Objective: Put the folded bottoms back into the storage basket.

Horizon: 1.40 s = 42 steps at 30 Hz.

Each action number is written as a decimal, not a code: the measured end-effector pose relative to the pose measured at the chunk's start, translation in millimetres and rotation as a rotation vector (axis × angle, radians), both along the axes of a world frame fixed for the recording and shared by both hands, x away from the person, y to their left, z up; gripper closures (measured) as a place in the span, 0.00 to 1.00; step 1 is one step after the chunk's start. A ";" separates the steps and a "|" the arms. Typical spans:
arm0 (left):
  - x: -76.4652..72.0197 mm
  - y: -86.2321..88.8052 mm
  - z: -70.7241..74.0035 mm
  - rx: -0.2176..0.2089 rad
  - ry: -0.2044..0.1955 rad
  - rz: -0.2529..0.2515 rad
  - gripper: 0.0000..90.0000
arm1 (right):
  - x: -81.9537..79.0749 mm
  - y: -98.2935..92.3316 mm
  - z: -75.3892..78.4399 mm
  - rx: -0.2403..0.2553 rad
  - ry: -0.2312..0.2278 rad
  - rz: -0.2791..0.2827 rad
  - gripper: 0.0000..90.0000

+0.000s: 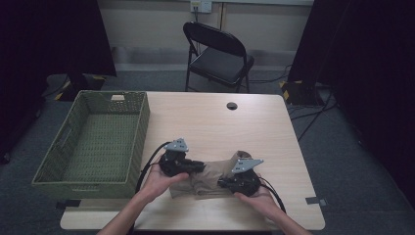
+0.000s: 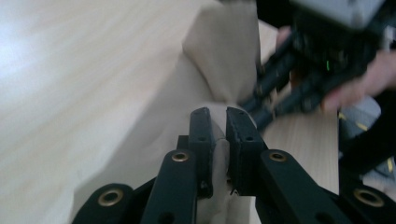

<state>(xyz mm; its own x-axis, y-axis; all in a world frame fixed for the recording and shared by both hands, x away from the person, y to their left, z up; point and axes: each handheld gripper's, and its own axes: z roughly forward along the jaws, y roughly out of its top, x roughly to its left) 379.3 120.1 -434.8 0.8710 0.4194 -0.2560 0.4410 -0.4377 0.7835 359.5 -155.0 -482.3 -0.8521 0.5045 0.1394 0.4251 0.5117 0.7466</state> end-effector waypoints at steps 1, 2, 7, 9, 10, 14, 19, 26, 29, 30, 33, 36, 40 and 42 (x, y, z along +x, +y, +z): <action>-2.7 2.9 -4.5 0.004 0.006 0.000 0.91 | 0.2 -0.1 -0.1 0.002 0.001 0.000 0.94; -4.9 4.7 -9.5 0.011 0.017 -0.002 0.91 | 0.3 -0.2 0.0 0.002 0.002 0.001 0.94; -12.1 4.1 -27.1 0.079 0.041 -0.013 0.91 | -0.4 0.8 1.0 -0.006 -0.003 0.004 0.92; -11.4 4.9 -31.6 0.087 0.058 -0.010 0.91 | -0.9 0.7 1.3 -0.005 -0.004 0.005 0.91; -10.6 5.6 -32.9 0.084 0.065 -0.007 0.91 | -1.3 0.6 1.9 -0.005 -0.004 0.010 0.89; -12.3 7.0 -34.2 0.119 0.066 -0.008 0.91 | -5.4 2.8 5.6 0.000 -0.012 0.025 0.74; -15.5 11.4 -38.6 0.123 0.076 -0.004 0.90 | -9.6 2.4 21.8 0.064 -0.047 0.012 0.70; -22.4 11.5 -38.2 0.141 0.058 -0.021 0.89 | -4.9 13.8 41.9 0.168 -0.068 -0.021 0.82; -24.1 12.7 -35.9 0.129 0.069 -0.030 0.87 | 1.1 23.9 36.2 0.144 -0.061 -0.052 0.84; -24.2 13.3 -34.6 0.114 0.075 -0.028 0.85 | 2.2 27.3 31.3 0.121 -0.050 -0.041 0.84; -23.2 16.5 -26.9 0.035 0.079 -0.026 0.79 | 0.1 32.8 17.7 0.056 -0.033 -0.014 0.81; -18.7 20.2 -16.9 -0.054 0.068 0.026 0.72 | -6.2 34.1 12.3 0.028 -0.024 0.008 0.72; -10.4 10.3 -22.2 -0.028 0.061 0.073 0.67 | -10.4 34.8 6.7 0.004 -0.037 0.004 0.65; -10.0 -2.2 -29.9 0.009 0.067 0.055 0.64 | -10.4 35.4 4.4 -0.006 -0.035 0.009 0.62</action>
<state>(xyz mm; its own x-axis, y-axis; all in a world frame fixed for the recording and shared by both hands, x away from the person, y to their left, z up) 369.3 117.9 -464.7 0.8276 0.4685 -0.3091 0.5160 -0.4184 0.7475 349.1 -119.6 -477.9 -0.8608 0.4978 0.1062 0.3941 0.5197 0.7580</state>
